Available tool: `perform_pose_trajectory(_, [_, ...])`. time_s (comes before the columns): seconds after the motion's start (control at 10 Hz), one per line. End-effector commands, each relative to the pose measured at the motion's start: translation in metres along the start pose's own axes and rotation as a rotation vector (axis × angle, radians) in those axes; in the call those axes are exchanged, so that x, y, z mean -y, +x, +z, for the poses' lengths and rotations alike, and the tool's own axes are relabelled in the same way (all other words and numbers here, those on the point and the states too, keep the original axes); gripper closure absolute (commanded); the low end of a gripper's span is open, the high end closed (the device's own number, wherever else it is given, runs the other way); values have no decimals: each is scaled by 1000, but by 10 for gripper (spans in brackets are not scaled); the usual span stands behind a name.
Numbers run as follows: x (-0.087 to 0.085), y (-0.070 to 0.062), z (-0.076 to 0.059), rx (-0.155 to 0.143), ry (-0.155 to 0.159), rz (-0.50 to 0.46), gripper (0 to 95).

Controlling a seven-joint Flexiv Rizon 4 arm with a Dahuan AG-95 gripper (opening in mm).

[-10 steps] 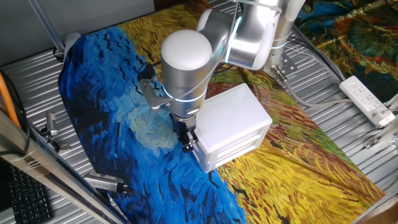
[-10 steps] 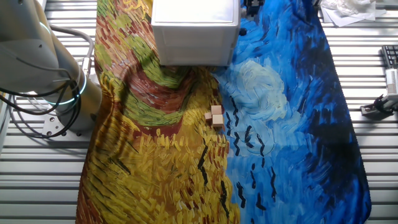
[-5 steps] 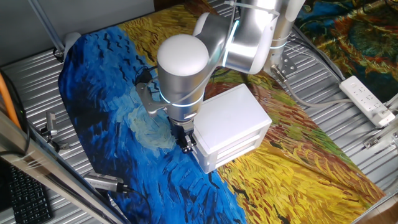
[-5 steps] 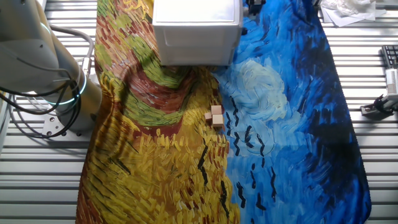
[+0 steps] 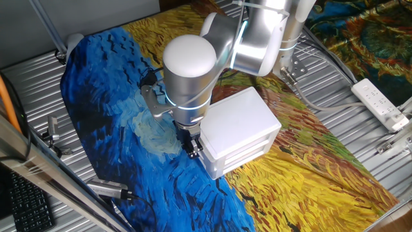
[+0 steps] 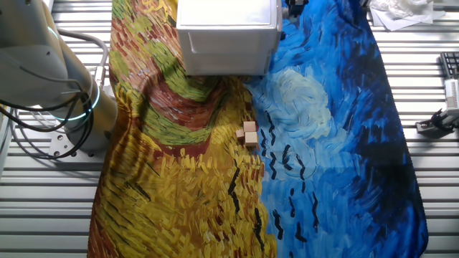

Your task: Take something out of a drawer

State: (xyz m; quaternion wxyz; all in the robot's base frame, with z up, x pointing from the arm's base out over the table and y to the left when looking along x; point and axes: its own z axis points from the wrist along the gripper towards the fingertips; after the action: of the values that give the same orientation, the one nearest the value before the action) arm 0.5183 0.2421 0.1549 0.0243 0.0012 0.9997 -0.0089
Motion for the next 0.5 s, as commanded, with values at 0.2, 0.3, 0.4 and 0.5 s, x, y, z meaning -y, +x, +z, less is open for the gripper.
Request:
perform_pose_trajectory(0.2, [0, -1, 0, 4, 0, -3, 950])
perform_pose_trajectory(0.3, [-1, -2, 0, 4, -1, -7, 950])
perform_pose_trajectory(0.4, [-1, -2, 0, 4, -1, -7, 950])
perform_pose_trajectory(0.5, [-1, -4, 1, 4, -1, -11, 950])
